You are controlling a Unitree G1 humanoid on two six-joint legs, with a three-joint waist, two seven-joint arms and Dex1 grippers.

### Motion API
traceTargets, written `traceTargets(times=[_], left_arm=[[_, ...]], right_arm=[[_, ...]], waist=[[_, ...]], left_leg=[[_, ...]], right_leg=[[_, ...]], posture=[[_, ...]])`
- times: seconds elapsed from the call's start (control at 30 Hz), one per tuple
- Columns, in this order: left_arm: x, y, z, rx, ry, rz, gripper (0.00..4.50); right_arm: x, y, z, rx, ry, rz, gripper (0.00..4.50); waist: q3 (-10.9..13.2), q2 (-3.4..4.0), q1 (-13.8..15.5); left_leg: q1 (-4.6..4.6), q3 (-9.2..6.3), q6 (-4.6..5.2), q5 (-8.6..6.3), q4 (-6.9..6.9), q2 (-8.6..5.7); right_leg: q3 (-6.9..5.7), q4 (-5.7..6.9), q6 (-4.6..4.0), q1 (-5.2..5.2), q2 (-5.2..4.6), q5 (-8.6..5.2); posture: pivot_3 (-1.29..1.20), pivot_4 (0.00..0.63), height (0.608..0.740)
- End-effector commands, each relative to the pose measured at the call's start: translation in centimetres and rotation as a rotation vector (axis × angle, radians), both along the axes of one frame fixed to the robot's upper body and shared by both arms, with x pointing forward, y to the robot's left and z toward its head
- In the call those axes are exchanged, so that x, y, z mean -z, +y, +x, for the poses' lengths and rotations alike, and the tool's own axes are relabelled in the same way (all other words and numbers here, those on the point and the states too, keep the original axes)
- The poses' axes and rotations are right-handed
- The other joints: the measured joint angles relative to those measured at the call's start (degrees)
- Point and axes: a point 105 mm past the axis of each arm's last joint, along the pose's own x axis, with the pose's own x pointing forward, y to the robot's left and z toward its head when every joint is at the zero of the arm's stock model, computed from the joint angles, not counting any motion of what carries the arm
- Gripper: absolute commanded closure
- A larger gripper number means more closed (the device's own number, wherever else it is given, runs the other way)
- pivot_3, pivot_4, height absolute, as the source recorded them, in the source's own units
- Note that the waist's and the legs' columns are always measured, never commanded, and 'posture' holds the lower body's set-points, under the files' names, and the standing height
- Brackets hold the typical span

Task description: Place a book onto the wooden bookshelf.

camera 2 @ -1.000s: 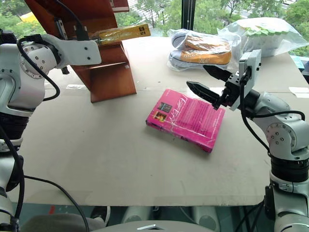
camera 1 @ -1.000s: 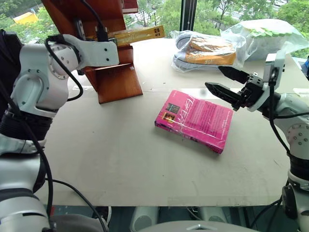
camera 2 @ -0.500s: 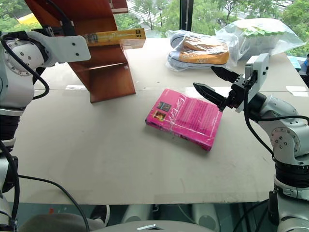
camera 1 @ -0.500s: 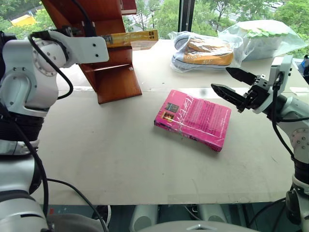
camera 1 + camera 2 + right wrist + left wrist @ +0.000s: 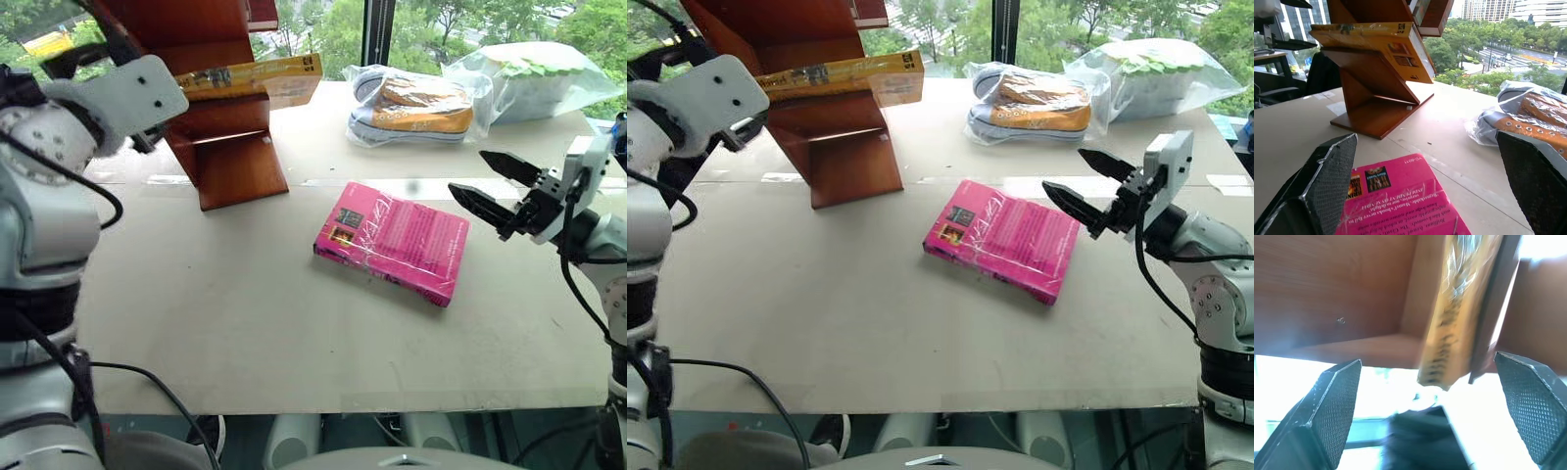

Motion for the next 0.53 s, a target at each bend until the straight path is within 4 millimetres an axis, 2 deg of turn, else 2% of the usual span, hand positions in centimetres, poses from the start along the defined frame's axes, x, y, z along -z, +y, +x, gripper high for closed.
traceTargets(times=[0.03,0.07,0.1,0.13,0.17,0.27,0.33,0.4,0.53], left_arm=[[4.4,-3.4,-2.0,0.2,0.038,-0.471,0.04],[6.3,-4.5,-2.4,0.254,0.076,-0.571,0.04],[8.3,-5.3,-3.0,0.291,0.12,-0.594,0.04],[11.1,-6.5,-4.1,0.338,0.204,-0.608,0.04],[13.3,-7.0,-5.0,0.349,0.264,-0.64,0.04],[17.4,-7.0,-7.0,0.341,0.366,-0.687,0.04],[19.8,-6.6,-8.0,0.317,0.421,-0.714,0.04],[22.0,-6.0,-9.0,0.286,0.458,-0.743,0.04],[23.7,-5.5,-10.0,0.268,0.472,-0.775,0.04]], right_arm=[[1.6,-1.9,-0.6,0.023,-0.018,-0.055,0.0],[2.5,-2.3,-0.8,0.026,0.005,-0.054,0.0],[3.6,-2.7,-1.0,0.025,0.026,-0.074,0.0],[5.1,-3.4,-1.3,0.037,0.06,-0.092,0.0],[6.4,-4.2,-1.6,0.052,0.092,-0.112,0.0],[9.1,-5.7,-2.7,0.069,0.151,-0.166,0.0],[10.5,-6.5,-3.4,0.079,0.184,-0.183,0.0],[11.9,-7.4,-4.1,0.092,0.202,-0.19,0.0],[13.0,-8.0,-4.4,0.108,0.213,-0.192,0.0]], waist=[[0.0,0.01,0.0],[0.0,0.0,0.0],[0.0,-0.01,-0.2],[-0.1,-0.06,-0.6],[-0.1,-0.09,-0.8],[0.0,-0.08,-0.6],[-0.1,0.04,-0.4],[-0.1,0.16,-0.4],[-0.1,0.15,-0.5]], left_leg=[[0.04,0.01,0.0,0.0,0.02,0.01],[0.08,-0.04,0.01,0.0,0.07,0.03],[0.13,-0.09,0.01,0.0,0.09,0.07],[0.1,-0.11,0.01,0.0,0.16,0.07],[0.17,-0.08,0.01,0.0,0.12,0.09],[0.36,-0.06,0.0,-0.01,-0.03,0.16],[0.59,-0.03,0.0,-0.01,-0.03,0.18],[1.33,0.0,-0.02,-0.04,-0.1,0.22],[1.72,0.02,-0.29,-0.23,-0.14,0.25]], right_leg=[[-0.03,-0.1,0.03,0.09,0.01,0.03],[-0.01,-0.1,0.05,0.16,0.0,0.05],[0.03,-0.1,0.07,0.19,0.0,0.06],[0.01,-0.08,0.07,0.19,0.02,0.07],[0.09,-0.07,0.06,0.2,0.03,0.07],[0.14,-0.02,0.01,0.23,0.09,0.05],[0.16,0.08,-0.22,0.34,0.1,-0.08],[0.17,-0.06,-0.05,1.05,0.05,-0.28],[0.16,-0.31,-0.02,1.44,-0.26,-0.29]], posture=[[0.0,0.15,0.693],[0.0,0.15,0.693],[0.0,0.15,0.693],[0.0,0.15,0.693],[0.0,0.15,0.693],[0.0,0.15,0.693],[0.0,0.15,0.693],[0.0,0.15,0.693],[0.0,0.15,0.693]])
